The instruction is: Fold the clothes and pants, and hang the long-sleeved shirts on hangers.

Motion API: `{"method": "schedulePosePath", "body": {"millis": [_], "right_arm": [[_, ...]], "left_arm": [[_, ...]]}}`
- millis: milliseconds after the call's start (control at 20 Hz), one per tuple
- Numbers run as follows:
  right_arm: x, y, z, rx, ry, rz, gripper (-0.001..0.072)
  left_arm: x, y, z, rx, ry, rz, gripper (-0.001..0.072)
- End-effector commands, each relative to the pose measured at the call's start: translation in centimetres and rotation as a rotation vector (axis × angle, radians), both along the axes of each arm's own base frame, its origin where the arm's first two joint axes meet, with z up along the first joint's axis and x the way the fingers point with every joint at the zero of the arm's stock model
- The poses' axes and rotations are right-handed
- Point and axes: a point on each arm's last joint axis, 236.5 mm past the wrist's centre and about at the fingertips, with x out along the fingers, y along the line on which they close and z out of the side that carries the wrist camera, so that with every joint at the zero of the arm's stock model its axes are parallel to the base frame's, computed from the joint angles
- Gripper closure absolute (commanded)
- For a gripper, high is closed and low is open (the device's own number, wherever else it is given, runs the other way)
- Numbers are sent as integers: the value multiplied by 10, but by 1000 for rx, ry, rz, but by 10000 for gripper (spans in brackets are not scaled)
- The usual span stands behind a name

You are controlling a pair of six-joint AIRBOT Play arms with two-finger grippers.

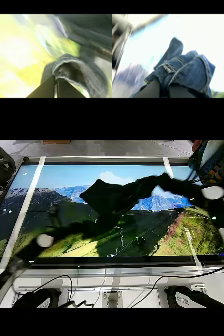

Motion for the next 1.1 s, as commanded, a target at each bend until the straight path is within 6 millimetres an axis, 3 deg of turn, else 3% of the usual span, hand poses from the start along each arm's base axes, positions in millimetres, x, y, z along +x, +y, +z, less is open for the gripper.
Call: {"method": "schedulePosePath", "body": {"millis": [0, 100, 150, 200, 300, 450, 550, 650, 750, 850, 1050], "right_arm": [[0, -82, 35, -17, -57, -145, 667], [-12, -104, 32, -70, -17, -137, 667], [-20, -112, 24, -121, 22, -123, 667], [-31, -123, 11, -190, 79, -107, 667], [-58, -150, -25, -321, 248, -103, 667], [-118, -193, -81, -469, 576, -119, 667], [-157, -210, -101, -529, 748, -109, 667], [-165, -215, -107, -511, 791, -134, 667], [-162, -208, -120, -463, 796, -138, 667], [-167, -195, -147, -405, 833, -107, 668], [-204, -146, -217, -211, 985, 8, 668]], "left_arm": [[9, 135, 95, 176, -257, 285, 684], [-3, 190, 147, 248, -372, 429, 684], [-9, 208, 162, 279, -399, 475, 684], [-16, 223, 172, 309, -415, 512, 684], [-27, 243, 170, 350, -392, 554, 684], [-41, 258, 129, 436, -213, 531, 684], [-53, 264, 90, 461, -47, 495, 684], [-64, 262, 54, 452, 102, 452, 684], [-69, 259, 27, 425, 202, 420, 683], [-71, 257, 7, 403, 271, 400, 684], [-69, 257, -18, 380, 342, 380, 683]]}}
